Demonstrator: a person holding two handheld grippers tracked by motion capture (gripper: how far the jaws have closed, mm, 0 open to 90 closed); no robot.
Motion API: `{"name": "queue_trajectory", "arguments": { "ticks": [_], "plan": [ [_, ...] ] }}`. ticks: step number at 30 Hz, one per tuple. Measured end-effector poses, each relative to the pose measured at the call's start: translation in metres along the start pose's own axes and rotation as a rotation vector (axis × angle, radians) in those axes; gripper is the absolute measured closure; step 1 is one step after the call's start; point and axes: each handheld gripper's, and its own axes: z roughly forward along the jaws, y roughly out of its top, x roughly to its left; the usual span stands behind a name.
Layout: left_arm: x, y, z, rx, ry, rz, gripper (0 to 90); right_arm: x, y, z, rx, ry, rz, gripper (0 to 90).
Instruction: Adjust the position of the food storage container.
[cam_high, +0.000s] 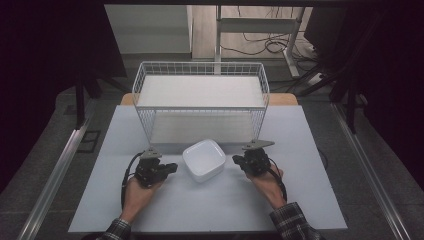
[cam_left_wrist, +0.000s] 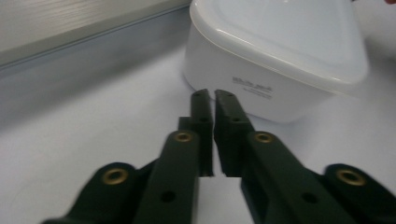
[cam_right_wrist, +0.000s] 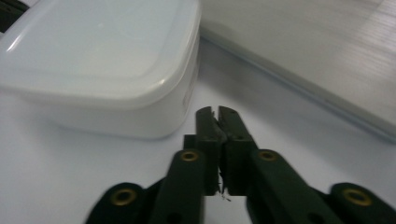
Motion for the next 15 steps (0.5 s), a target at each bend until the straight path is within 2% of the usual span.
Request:
{"name": "queue_trajectory", "arguments": {
  "ticks": [2,4,7,9,15],
  "plan": [
    [0.001,0.001,0.003,0.003,0.005,-0.005,89.7,-0.001,0.002,0.003,0.002,0.004,0.003,89.0],
    [0.004,0.003,0.010,0.007,0.006,-0.023,89.9,-0.003,0.010,0.017,0.011,0.016,0.007,89.1],
    [0.005,0.005,0.015,0.010,0.010,-0.029,89.9,-0.003,0.013,0.024,0.016,0.027,0.006,89.1],
    [0.005,0.007,0.023,0.013,0.006,-0.033,89.9,-0.002,0.018,0.036,0.029,0.033,-0.007,89.1],
    [0.004,0.008,0.031,0.026,0.011,-0.044,89.9,0.002,0.017,0.041,0.042,0.037,-0.024,89.1]
  ]
}}
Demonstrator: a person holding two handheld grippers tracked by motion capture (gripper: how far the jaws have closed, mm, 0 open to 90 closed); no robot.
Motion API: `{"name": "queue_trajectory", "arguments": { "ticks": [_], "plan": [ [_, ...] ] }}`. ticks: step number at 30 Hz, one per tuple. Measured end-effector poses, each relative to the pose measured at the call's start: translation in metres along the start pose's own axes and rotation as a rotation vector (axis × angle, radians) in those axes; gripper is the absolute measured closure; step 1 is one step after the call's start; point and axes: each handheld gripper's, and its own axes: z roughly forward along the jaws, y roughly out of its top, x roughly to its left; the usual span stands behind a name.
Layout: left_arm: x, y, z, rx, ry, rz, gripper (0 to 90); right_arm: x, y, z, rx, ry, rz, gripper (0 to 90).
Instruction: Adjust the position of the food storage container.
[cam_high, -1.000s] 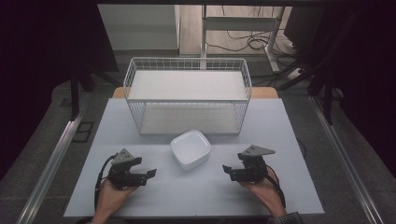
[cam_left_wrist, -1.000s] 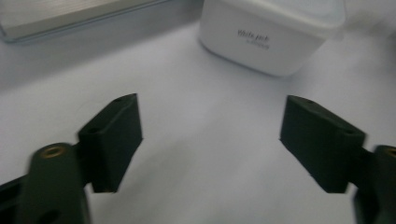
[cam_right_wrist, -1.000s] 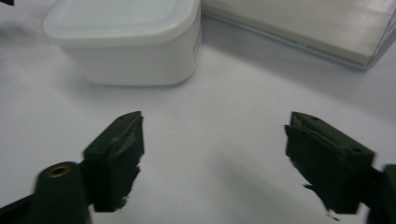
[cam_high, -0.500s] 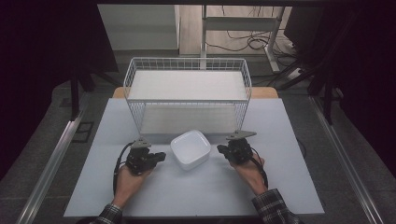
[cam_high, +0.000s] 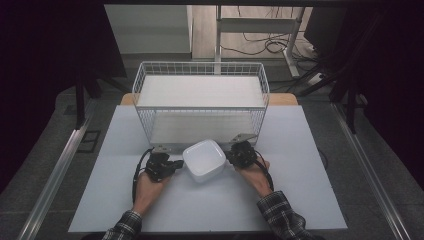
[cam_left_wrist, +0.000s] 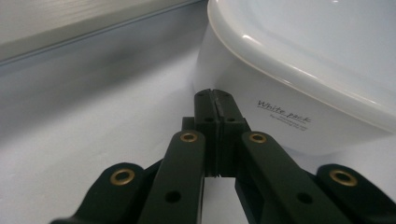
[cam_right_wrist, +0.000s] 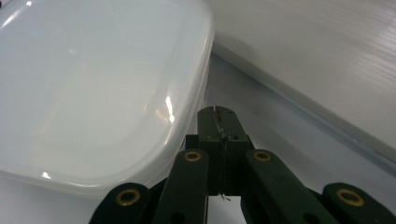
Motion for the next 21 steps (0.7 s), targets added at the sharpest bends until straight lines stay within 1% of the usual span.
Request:
{"name": "queue_trajectory", "arguments": {
  "ticks": [1,2,3,4,6,7,8,11,12,13,15,16,19,21],
  "plan": [
    [0.000,0.000,0.000,-0.002,-0.002,-0.008,89.9,0.003,-0.003,-0.003,0.002,0.023,0.007,89.1],
    [0.000,0.000,0.000,0.001,-0.005,-0.002,89.9,0.003,-0.003,-0.003,0.002,0.023,0.007,89.1],
    [-0.004,-0.001,0.000,0.006,-0.005,0.006,90.0,0.007,-0.005,-0.007,0.002,0.026,0.006,89.1],
    [-0.005,-0.001,-0.001,0.009,-0.006,0.014,89.9,0.010,-0.006,-0.009,0.004,0.025,0.004,89.1],
    [-0.007,-0.001,-0.001,0.009,-0.007,0.015,90.0,0.011,-0.007,-0.012,0.005,0.023,0.002,89.1],
    [-0.009,-0.001,-0.001,0.011,-0.018,0.015,90.0,0.012,-0.008,-0.014,0.005,0.023,0.001,89.1],
    [-0.012,-0.002,-0.001,0.013,-0.026,0.019,89.9,0.015,-0.013,-0.020,0.009,0.023,0.012,89.1],
    [-0.019,-0.004,-0.001,0.031,-0.038,0.030,90.0,0.018,-0.020,-0.028,0.014,0.025,0.028,89.1],
    [-0.019,-0.004,-0.001,0.031,-0.038,0.030,90.0,0.018,-0.020,-0.028,0.014,0.025,0.028,89.1],
    [-0.022,-0.004,-0.001,0.039,-0.046,0.037,90.0,0.021,-0.025,-0.034,0.016,0.014,0.046,89.1],
    [-0.028,-0.006,-0.003,0.054,-0.057,0.051,90.0,0.024,-0.029,-0.038,0.017,0.012,0.050,89.1],
    [-0.028,-0.006,-0.003,0.054,-0.057,0.051,90.0,0.024,-0.029,-0.038,0.017,0.012,0.050,89.1],
    [-0.036,-0.011,-0.007,0.074,-0.073,0.061,90.0,0.032,-0.036,-0.048,0.026,0.005,0.056,89.1],
    [-0.040,-0.014,-0.011,0.089,-0.072,0.076,90.0,0.035,-0.039,-0.050,0.023,0.008,0.057,89.1]
  ]
}}
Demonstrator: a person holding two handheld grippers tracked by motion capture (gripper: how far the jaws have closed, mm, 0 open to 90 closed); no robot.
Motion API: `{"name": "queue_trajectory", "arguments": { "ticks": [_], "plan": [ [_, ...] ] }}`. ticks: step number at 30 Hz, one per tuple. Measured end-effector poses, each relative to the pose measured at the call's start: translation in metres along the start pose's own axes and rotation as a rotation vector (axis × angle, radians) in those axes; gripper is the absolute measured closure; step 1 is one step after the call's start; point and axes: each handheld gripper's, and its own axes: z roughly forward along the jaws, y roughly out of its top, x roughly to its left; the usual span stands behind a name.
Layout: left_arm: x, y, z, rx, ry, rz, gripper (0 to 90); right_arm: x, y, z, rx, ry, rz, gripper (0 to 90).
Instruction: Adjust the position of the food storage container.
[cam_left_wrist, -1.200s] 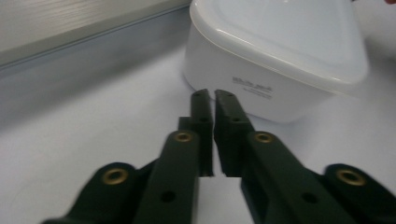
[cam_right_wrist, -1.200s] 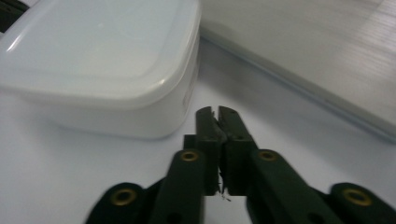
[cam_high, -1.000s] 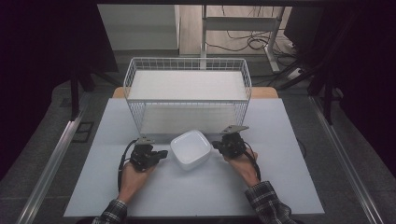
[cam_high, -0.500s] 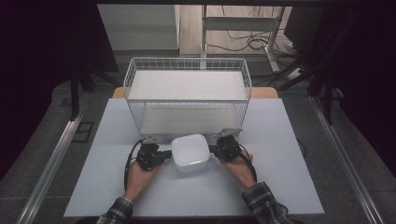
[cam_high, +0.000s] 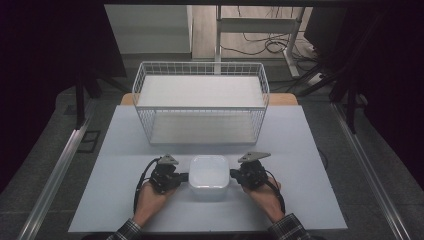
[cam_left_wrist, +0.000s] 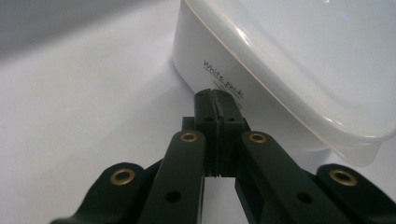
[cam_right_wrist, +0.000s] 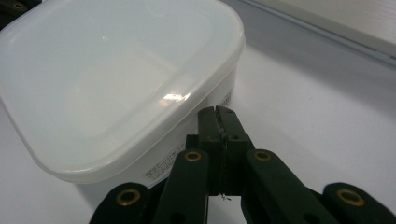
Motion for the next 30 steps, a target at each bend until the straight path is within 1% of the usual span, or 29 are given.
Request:
{"name": "queue_trajectory", "arguments": {
  "ticks": [1,2,3,6,7,8,9,10,11,12,13,14,15,16,17,18,19,20,21,22,24,25,26,27,28,29,30],
  "plan": [
    [0.000,0.000,0.000,0.000,0.000,0.000,90.0,0.000,0.000,0.000,0.000,0.000,0.000,89.1],
    [-0.003,-0.003,-0.003,0.007,-0.003,0.000,90.0,0.005,-0.003,-0.004,0.005,0.008,-0.001,89.2],
    [-0.004,-0.005,-0.004,0.008,-0.009,-0.004,90.0,0.007,-0.004,-0.005,0.005,0.007,-0.005,89.1],
    [-0.005,-0.006,-0.006,0.006,-0.019,0.001,90.0,0.013,-0.008,-0.005,0.015,-0.017,-0.025,89.1],
    [-0.005,-0.006,-0.007,-0.007,-0.027,-0.005,90.0,0.014,-0.009,-0.004,0.014,-0.022,-0.029,89.0],
    [-0.005,-0.006,-0.007,-0.007,-0.027,-0.005,89.9,0.014,-0.009,-0.004,0.014,-0.022,-0.029,89.0],
    [-0.005,-0.007,-0.013,-0.037,-0.048,-0.015,89.9,0.014,-0.009,-0.005,0.012,-0.020,-0.028,88.9],
    [-0.005,-0.007,-0.019,-0.055,-0.045,-0.006,89.8,0.012,-0.008,-0.009,-0.007,-0.020,-0.035,88.0],
    [-0.005,-0.007,-0.019,-0.055,-0.045,-0.006,89.3,0.012,-0.008,-0.009,-0.007,-0.020,-0.035,88.0],
    [-0.005,-0.010,-0.027,-0.075,-0.025,0.017,86.2,0.011,-0.008,-0.015,-0.028,-0.029,-0.050,85.8],
    [-0.005,-0.010,-0.027,-0.075,-0.025,0.017,83.8,0.010,-0.009,-0.017,-0.038,-0.025,-0.050,84.8],
    [-0.003,-0.014,-0.033,-0.100,-0.032,0.020,80.6,0.009,-0.011,-0.021,-0.049,-0.020,-0.047,82.8],
    [-0.003,-0.014,-0.033,-0.100,-0.032,0.020,78.0,0.009,-0.011,-0.021,-0.049,-0.020,-0.047,82.8],
    [-0.002,-0.019,-0.038,-0.111,-0.030,0.018,74.5,0.007,-0.014,-0.026,-0.063,-0.019,-0.046,78.3],
    [-0.002,-0.019,-0.038,-0.111,-0.030,0.018,70.9,0.007,-0.014,-0.026,-0.063,-0.019,-0.046,78.3],
    [-0.002,-0.021,-0.040,-0.114,-0.024,0.021,70.9,0.007,-0.016,-0.029,-0.066,-0.019,-0.050,75.9],
    [-0.003,-0.024,-0.044,-0.116,-0.009,0.026,62.2,0.007,-0.019,-0.033,-0.076,-0.023,-0.058,69.1],
    [-0.003,-0.026,-0.045,-0.117,-0.004,0.029,58.6,0.007,-0.020,-0.034,-0.077,-0.025,-0.063,66.8],
    [-0.003,-0.026,-0.045,-0.117,-0.004,0.029,54.0,0.007,-0.020,-0.034,-0.077,-0.025,-0.063,66.8],
    [-0.003,-0.028,-0.047,-0.118,0.000,0.032,49.9,0.007,-0.022,-0.037,-0.080,-0.031,-0.071,59.1],
    [-0.004,-0.033,-0.049,-0.122,0.000,0.046,42.6,0.006,-0.025,-0.039,-0.079,-0.031,-0.078,52.9],
    [-0.004,-0.033,-0.049,-0.122,0.000,0.046,40.2,0.006,-0.025,-0.039,-0.079,-0.031,-0.078,52.9],
    [-0.004,-0.035,-0.050,-0.117,0.003,0.058,37.7,0.005,-0.028,-0.039,-0.084,-0.022,-0.082,46.1],
    [-0.004,-0.035,-0.050,-0.117,0.003,0.058,35.2,0.005,-0.028,-0.039,-0.084,-0.022,-0.082,46.1],
    [-0.005,-0.036,-0.051,-0.119,0.000,0.070,35.2,0.004,-0.029,-0.039,-0.082,-0.021,-0.085,42.7],
    [-0.005,-0.037,-0.050,-0.119,0.000,0.077,31.4,0.003,-0.030,-0.039,-0.085,-0.017,-0.081,38.4],
    [-0.005,-0.038,-0.050,-0.114,0.000,0.081,26.0,0.002,-0.032,-0.039,-0.096,-0.007,-0.077,29.9]
  ]
}}
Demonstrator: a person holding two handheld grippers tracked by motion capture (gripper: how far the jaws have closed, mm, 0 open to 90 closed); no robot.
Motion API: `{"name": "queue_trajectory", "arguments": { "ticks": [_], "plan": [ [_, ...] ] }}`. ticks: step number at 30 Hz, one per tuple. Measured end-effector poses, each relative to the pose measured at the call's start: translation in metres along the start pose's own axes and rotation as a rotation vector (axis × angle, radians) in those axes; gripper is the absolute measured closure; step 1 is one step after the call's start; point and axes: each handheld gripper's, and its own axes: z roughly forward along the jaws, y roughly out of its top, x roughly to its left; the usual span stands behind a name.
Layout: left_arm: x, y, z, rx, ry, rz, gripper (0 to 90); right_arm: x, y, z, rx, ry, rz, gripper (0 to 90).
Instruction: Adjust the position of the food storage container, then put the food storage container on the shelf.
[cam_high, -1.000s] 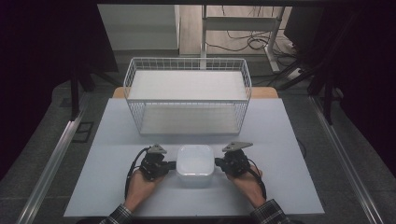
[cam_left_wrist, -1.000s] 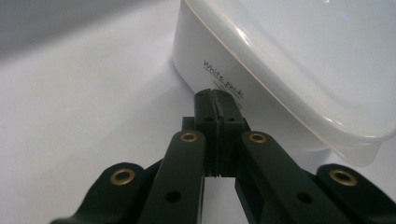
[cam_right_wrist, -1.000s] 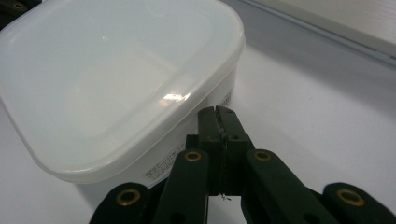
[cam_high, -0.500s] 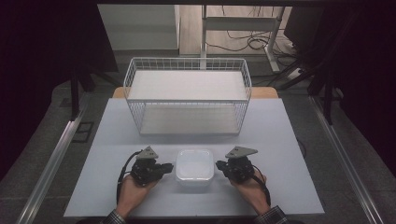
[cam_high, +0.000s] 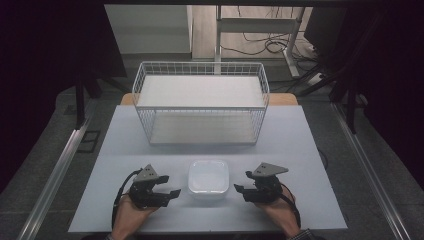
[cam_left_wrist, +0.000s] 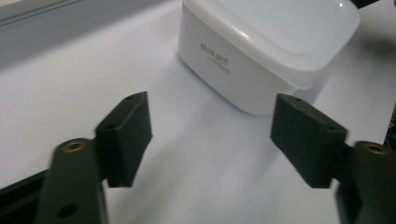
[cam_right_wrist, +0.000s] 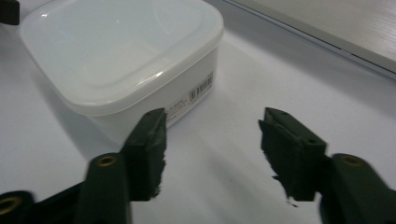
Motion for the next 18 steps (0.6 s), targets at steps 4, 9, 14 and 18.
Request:
{"name": "queue_trajectory", "arguments": {
  "ticks": [4,9,14,18],
  "plan": [
    [0.002,-0.004,0.000,0.005,-0.021,-0.008,18.7,-0.001,-0.004,0.000,-0.010,0.010,-0.009,20.0],
    [0.002,-0.006,0.003,0.020,-0.057,-0.003,7.8,-0.001,-0.008,0.003,0.005,-0.002,-0.016,11.2],
    [0.001,-0.007,0.009,0.029,-0.063,0.030,3.7,-0.003,-0.008,0.004,0.002,-0.003,-0.006,6.0],
    [0.004,-0.008,0.011,0.005,-0.083,0.031,1.1,-0.004,-0.005,0.004,-0.025,0.007,0.013,5.2]
  ]
}}
